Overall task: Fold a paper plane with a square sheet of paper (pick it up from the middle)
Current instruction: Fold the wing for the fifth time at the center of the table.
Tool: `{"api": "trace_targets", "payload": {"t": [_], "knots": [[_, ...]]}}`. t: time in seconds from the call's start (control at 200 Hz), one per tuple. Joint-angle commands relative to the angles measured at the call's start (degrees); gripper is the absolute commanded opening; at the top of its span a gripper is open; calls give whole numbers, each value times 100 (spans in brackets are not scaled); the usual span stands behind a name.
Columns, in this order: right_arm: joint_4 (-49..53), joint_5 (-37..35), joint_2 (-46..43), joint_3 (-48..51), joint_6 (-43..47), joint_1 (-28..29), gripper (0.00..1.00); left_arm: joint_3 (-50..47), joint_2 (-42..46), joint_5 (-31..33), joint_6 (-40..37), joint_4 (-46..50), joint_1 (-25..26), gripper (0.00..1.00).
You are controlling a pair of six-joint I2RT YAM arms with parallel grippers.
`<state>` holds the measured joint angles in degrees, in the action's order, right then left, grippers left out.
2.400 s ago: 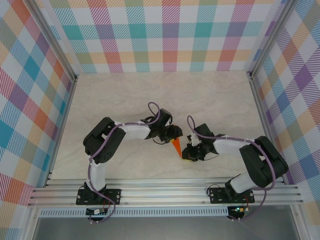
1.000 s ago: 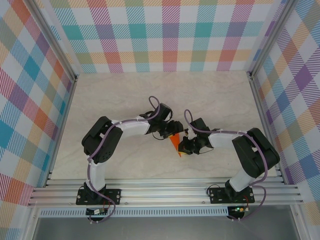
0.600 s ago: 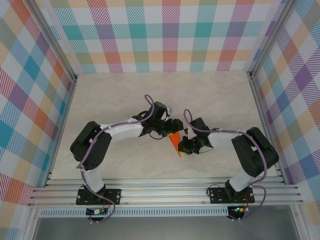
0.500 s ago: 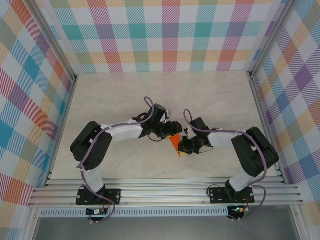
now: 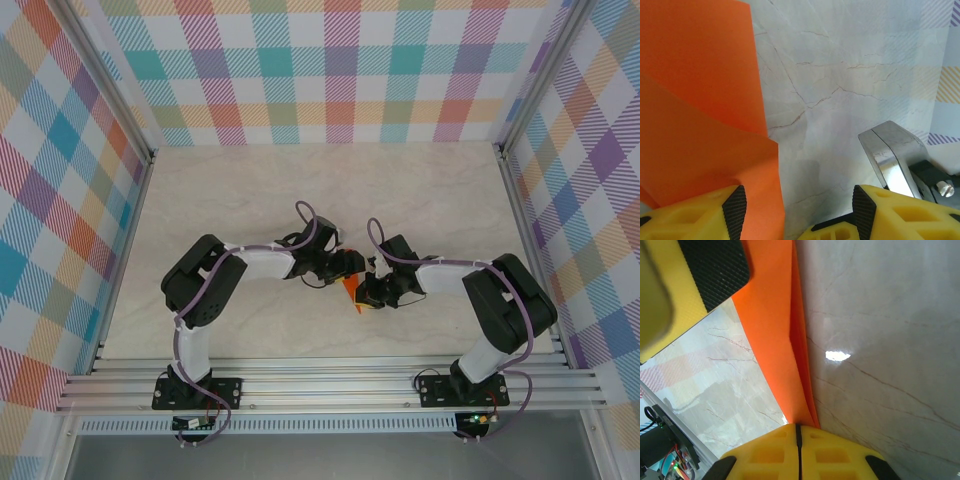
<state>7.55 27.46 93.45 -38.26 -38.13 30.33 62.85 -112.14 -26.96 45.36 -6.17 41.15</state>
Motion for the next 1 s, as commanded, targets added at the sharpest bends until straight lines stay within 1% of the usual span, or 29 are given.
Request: {"api": "trace_targets", "payload": {"t": [0.0, 0.155, 0.305, 0.64, 0.995], "knots": [[712, -795, 455, 336, 118, 52, 6, 154, -105, 211, -162, 34, -70, 60], [804, -814, 435, 379, 165, 61, 6, 139, -150, 301, -369, 121, -148, 59], [924, -845, 436, 411, 266, 58, 5, 253, -196, 254, -566, 197, -268, 59], [994, -901, 400, 438, 274, 51, 5, 520, -394, 4, -918, 252, -570, 60], [1005, -901, 410, 429, 279, 55, 5, 889, -839, -395, -1181, 177, -951, 61]]}}
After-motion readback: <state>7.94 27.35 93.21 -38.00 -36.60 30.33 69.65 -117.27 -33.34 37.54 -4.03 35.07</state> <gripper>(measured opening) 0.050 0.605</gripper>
